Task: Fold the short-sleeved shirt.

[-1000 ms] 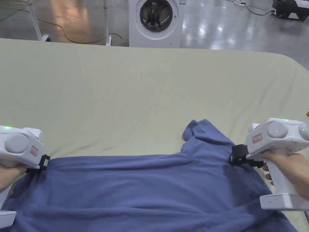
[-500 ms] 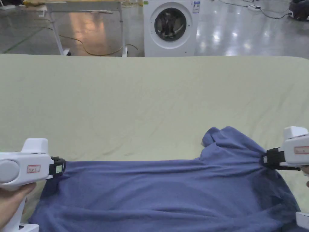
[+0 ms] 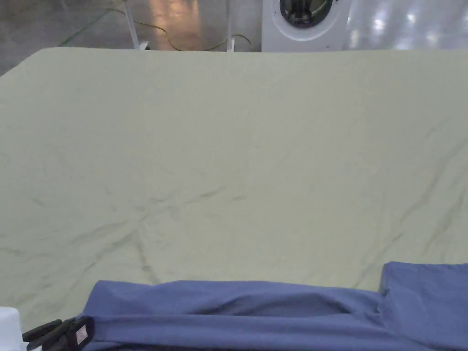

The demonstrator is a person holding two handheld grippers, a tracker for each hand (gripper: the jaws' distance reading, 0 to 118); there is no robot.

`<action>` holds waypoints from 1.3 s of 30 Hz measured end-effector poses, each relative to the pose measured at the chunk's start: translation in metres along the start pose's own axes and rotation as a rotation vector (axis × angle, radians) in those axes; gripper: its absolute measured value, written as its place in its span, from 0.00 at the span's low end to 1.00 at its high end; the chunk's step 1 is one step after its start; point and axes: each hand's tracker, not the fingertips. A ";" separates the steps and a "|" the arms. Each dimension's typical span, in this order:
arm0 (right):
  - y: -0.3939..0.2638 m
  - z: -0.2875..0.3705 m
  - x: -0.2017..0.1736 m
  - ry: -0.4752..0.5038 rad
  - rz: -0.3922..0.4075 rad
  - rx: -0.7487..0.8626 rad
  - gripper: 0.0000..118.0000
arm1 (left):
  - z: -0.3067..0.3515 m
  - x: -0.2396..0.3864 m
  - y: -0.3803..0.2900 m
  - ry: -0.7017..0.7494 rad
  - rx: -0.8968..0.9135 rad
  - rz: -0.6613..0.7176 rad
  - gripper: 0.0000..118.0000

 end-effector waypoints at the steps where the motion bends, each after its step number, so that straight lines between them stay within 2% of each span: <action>1: -0.007 0.001 0.001 -0.004 -0.015 0.010 0.02 | -0.002 0.002 -0.001 0.016 -0.010 -0.025 0.02; 4: -0.017 -0.002 -0.001 -0.017 -0.014 0.004 0.02 | -0.001 0.008 0.000 0.034 -0.001 -0.071 0.02; 7: -0.020 0.006 -0.001 -0.019 -0.003 0.007 0.02 | 0.005 0.005 0.010 0.030 0.036 -0.045 0.02; 11: -0.020 0.012 0.004 -0.012 -0.027 0.035 0.02 | 0.007 -0.001 0.018 0.027 0.062 -0.016 0.02; 15: -0.022 -0.001 0.002 -0.019 0.007 0.025 0.03 | -0.007 0.001 0.013 0.043 0.042 -0.025 0.03; 16: -0.023 -0.004 0.000 -0.029 0.035 0.028 0.05 | -0.009 0.002 0.011 0.048 0.033 -0.042 0.11; 17: -0.023 -0.006 -0.002 -0.042 0.057 0.024 0.12 | -0.010 0.002 0.008 0.056 0.024 -0.059 0.20; 18: -0.023 -0.008 -0.004 -0.064 0.079 0.021 0.26 | -0.010 0.002 0.008 0.071 0.026 -0.076 0.34; 19: -0.024 -0.006 -0.007 -0.081 0.094 0.031 0.44 | -0.008 0.003 0.008 0.096 0.037 -0.083 0.56; 20: -0.023 -0.004 -0.008 -0.087 0.106 0.042 0.49 | -0.006 0.003 0.009 0.123 0.053 -0.083 0.67; 21: -0.022 0.000 -0.010 -0.075 0.110 0.067 0.50 | 0.000 0.005 0.010 0.135 0.071 -0.091 0.71; 27: -0.020 0.037 -0.041 -0.076 0.180 0.350 0.56 | 0.046 0.060 0.021 0.292 0.334 -0.330 0.72; 31: -0.012 0.052 -0.073 0.017 0.172 0.469 0.59 | 0.069 0.098 0.022 0.287 0.510 -0.435 0.72; 34: -0.015 0.051 -0.090 0.079 0.169 0.509 0.60 | 0.071 0.123 0.022 0.271 0.575 -0.416 0.72; 36: -0.015 0.046 -0.100 0.077 0.172 0.505 0.60 | 0.073 0.132 0.021 0.229 0.611 -0.378 0.71; 38: -0.015 0.042 -0.108 0.082 0.158 0.509 0.55 | 0.076 0.139 0.020 0.139 0.621 -0.342 0.64; 39: -0.016 0.039 -0.106 0.088 0.149 0.508 0.49 | 0.077 0.140 0.021 0.103 0.616 -0.324 0.55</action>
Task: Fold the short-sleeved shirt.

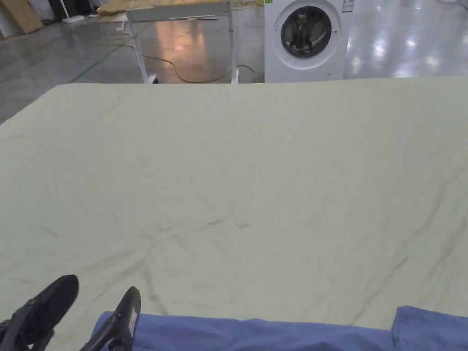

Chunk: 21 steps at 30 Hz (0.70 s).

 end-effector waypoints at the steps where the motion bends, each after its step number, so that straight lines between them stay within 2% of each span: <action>1: -0.001 -0.001 -0.002 0.009 -0.008 0.000 0.38 | 0.001 0.001 0.001 -0.014 -0.006 0.013 0.38; 4: -0.006 -0.005 -0.003 0.043 -0.002 -0.025 0.13 | 0.001 0.003 -0.001 -0.025 -0.016 0.054 0.15; 6: -0.009 -0.005 -0.009 0.044 0.057 -0.046 0.03 | -0.001 0.004 -0.004 -0.081 -0.056 0.069 0.00; 10: -0.009 -0.006 -0.023 0.082 0.174 -0.105 0.00 | 0.002 0.005 -0.005 -0.075 -0.075 0.052 0.00; 15: -0.014 -0.008 -0.033 0.100 0.217 -0.106 0.00 | 0.002 -0.003 -0.003 -0.071 -0.088 0.086 0.00; 18: -0.014 -0.005 -0.036 0.112 0.219 -0.089 0.00 | -0.008 -0.021 -0.006 0.036 -0.202 0.164 0.00; 20: -0.012 -0.003 -0.036 0.123 0.210 -0.079 0.00 | -0.012 -0.045 -0.015 0.034 -0.245 0.251 0.11; 21: -0.012 -0.002 -0.035 0.124 0.207 -0.076 0.00 | -0.015 -0.060 -0.020 0.038 -0.273 0.317 0.23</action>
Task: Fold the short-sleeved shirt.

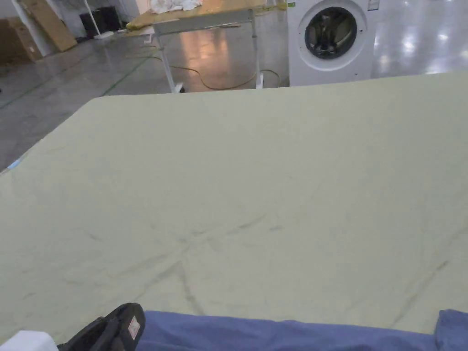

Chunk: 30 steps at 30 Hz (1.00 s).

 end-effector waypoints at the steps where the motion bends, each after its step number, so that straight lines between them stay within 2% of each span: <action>1: 0.000 0.001 0.002 0.002 -0.005 0.001 0.00 | -0.006 -0.018 0.000 -0.015 -0.038 0.066 0.28; 2: -0.001 0.002 0.003 0.003 -0.013 0.000 0.00 | -0.012 -0.034 -0.001 -0.038 -0.086 0.124 0.28; 4: -0.002 0.002 0.005 0.011 -0.048 -0.009 0.00 | -0.030 -0.068 -0.010 -0.037 -0.164 0.260 0.63; 5: -0.003 0.001 0.008 0.018 -0.064 -0.018 0.00 | -0.036 -0.082 -0.014 -0.045 -0.177 0.317 0.69; 10: -0.003 0.003 0.008 0.009 -0.077 -0.059 0.00 | -0.077 -0.143 -0.046 -0.189 -0.240 0.636 0.71; 13: 0.001 0.006 0.007 0.004 -0.078 -0.066 0.00 | -0.103 -0.153 -0.062 -0.189 -0.307 0.718 0.71; 15: -0.001 0.008 0.011 -0.003 -0.084 -0.064 0.00 | -0.111 -0.152 -0.070 -0.299 -0.296 0.783 0.68; 16: 0.000 0.009 0.011 -0.007 -0.088 -0.061 0.00 | -0.113 -0.147 -0.071 -0.339 -0.300 0.836 0.64; 17: 0.000 0.009 0.011 -0.010 -0.093 -0.060 0.00 | -0.116 -0.144 -0.073 -0.353 -0.317 0.878 0.55; 18: 0.000 0.009 0.011 -0.014 -0.099 -0.059 0.00 | -0.121 -0.143 -0.073 -0.346 -0.329 0.895 0.38; 19: 0.000 0.010 0.012 -0.014 -0.106 -0.056 0.00 | -0.126 -0.140 -0.075 -0.318 -0.331 0.872 0.10; 21: 0.000 0.009 0.013 -0.008 -0.117 -0.058 0.00 | -0.135 -0.140 -0.082 -0.263 -0.363 0.819 0.07; 23: -0.003 0.010 0.015 -0.013 -0.117 -0.063 0.00 | -0.132 -0.143 -0.080 -0.290 -0.352 0.840 0.05; 25: -0.005 0.009 0.017 -0.019 -0.118 -0.070 0.00 | -0.121 -0.145 -0.075 -0.287 -0.301 0.861 0.05; 30: -0.013 0.005 0.022 -0.020 -0.148 -0.084 0.00 | -0.082 -0.163 -0.035 -0.199 -0.183 0.771 0.05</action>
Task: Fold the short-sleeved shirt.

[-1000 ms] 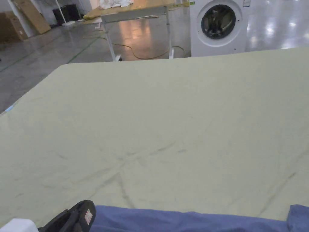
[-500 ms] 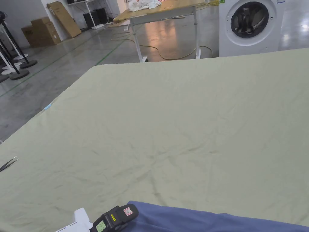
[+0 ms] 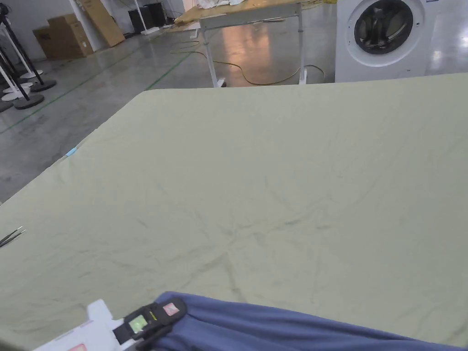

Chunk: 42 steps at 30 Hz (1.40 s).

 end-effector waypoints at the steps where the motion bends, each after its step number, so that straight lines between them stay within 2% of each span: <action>1: 0.000 -0.001 -0.001 0.002 -0.004 -0.001 0.00 | 0.012 0.003 0.011 0.026 0.023 -0.034 0.05; 4: -0.003 -0.006 0.003 0.010 -0.018 -0.008 0.00 | 0.047 0.018 0.039 0.148 0.096 -0.189 0.05; 9: -0.004 -0.008 0.005 0.033 -0.051 -0.008 0.00 | 0.058 0.053 0.043 0.230 0.107 -0.332 0.05; 12: -0.003 -0.008 0.004 0.032 -0.051 -0.003 0.00 | 0.035 0.086 0.007 0.173 0.014 -0.440 0.05; 15: -0.002 -0.005 0.003 0.034 -0.051 0.003 0.00 | -0.008 0.111 -0.052 0.038 -0.183 -0.444 0.05; 18: -0.003 0.000 0.002 0.021 -0.042 0.000 0.00 | -0.051 0.130 -0.107 0.010 -0.286 -0.510 0.05; 24: -0.009 0.019 0.007 -0.028 -0.034 0.009 0.00 | -0.111 0.151 -0.165 0.008 -0.438 -0.590 0.08; 26: -0.012 0.023 0.013 -0.047 -0.042 -0.003 0.00 | -0.121 0.158 -0.179 0.082 -0.423 -0.678 0.27; 27: -0.014 0.025 0.015 -0.059 -0.047 -0.007 0.00 | -0.122 0.161 -0.181 0.104 -0.403 -0.707 0.39; 28: -0.015 0.026 0.017 -0.069 -0.057 -0.009 0.00 | -0.122 0.163 -0.182 0.077 -0.403 -0.693 0.56; 29: -0.016 0.027 0.020 -0.070 -0.070 -0.009 0.00 | -0.121 0.164 -0.179 0.056 -0.390 -0.678 0.62; 32: -0.019 0.030 0.025 -0.062 -0.112 -0.003 0.00 | -0.110 0.165 -0.165 0.031 -0.321 -0.616 0.63; 35: -0.020 0.028 0.026 -0.065 -0.122 0.000 0.00 | -0.100 0.158 -0.153 0.049 -0.311 -0.595 0.58; 36: -0.021 0.027 0.025 -0.066 -0.124 0.002 0.00 | -0.097 0.153 -0.150 0.045 -0.308 -0.571 0.51; 38: -0.023 0.024 0.026 -0.062 -0.135 0.005 0.00 | -0.096 0.143 -0.151 0.042 -0.328 -0.512 0.24; 39: -0.024 0.023 0.026 -0.057 -0.145 0.006 0.00 | -0.097 0.140 -0.154 0.038 -0.352 -0.499 0.16; 40: -0.024 0.022 0.026 -0.050 -0.155 0.005 0.00 | -0.100 0.135 -0.160 0.020 -0.388 -0.493 0.09; 42: -0.024 0.021 0.024 -0.042 -0.163 0.005 0.00 | -0.109 0.129 -0.177 -0.043 -0.470 -0.503 0.04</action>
